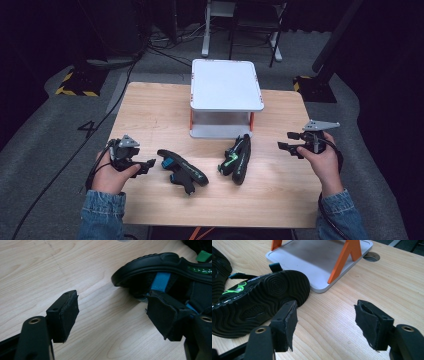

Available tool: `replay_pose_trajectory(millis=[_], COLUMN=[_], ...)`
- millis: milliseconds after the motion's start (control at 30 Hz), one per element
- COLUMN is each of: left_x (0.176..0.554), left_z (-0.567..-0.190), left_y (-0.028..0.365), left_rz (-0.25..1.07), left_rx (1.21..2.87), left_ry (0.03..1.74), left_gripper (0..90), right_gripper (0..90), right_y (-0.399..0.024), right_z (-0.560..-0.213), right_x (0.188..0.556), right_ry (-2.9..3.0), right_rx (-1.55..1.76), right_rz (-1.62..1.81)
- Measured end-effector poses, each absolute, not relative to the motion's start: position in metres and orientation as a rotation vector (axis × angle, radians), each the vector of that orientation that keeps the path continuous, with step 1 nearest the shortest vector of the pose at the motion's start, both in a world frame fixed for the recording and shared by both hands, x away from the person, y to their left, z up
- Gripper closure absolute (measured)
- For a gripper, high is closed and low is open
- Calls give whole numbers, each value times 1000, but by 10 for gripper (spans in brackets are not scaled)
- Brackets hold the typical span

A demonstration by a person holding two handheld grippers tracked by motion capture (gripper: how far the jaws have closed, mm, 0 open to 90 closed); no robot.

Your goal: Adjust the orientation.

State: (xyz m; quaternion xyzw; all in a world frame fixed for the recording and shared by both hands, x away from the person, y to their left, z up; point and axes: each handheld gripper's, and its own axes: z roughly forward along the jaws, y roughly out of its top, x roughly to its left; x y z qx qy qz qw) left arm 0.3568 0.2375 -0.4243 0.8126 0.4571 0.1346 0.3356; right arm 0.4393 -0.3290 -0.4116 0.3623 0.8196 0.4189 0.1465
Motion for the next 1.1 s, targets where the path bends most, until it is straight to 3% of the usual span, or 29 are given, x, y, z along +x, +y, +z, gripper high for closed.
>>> replay_pose_trajectory(millis=[233,600,1100], left_x=[354,348,348], left_z=[-419,-431,-455], left_y=[228,202,180], left_rz=[339,173,5], left_rx=[2143,2335,2473], left_ry=[1137,987,878], left_gripper=[254,270,340], right_gripper=[335,323,317], right_y=[-326,-319,-314], right_z=[-413,-416,-420], right_x=[439,440,440], right_ry=[2370,2399,2431], right_rx=[1048,1043,1038], right_rz=[1203,1193,1178])
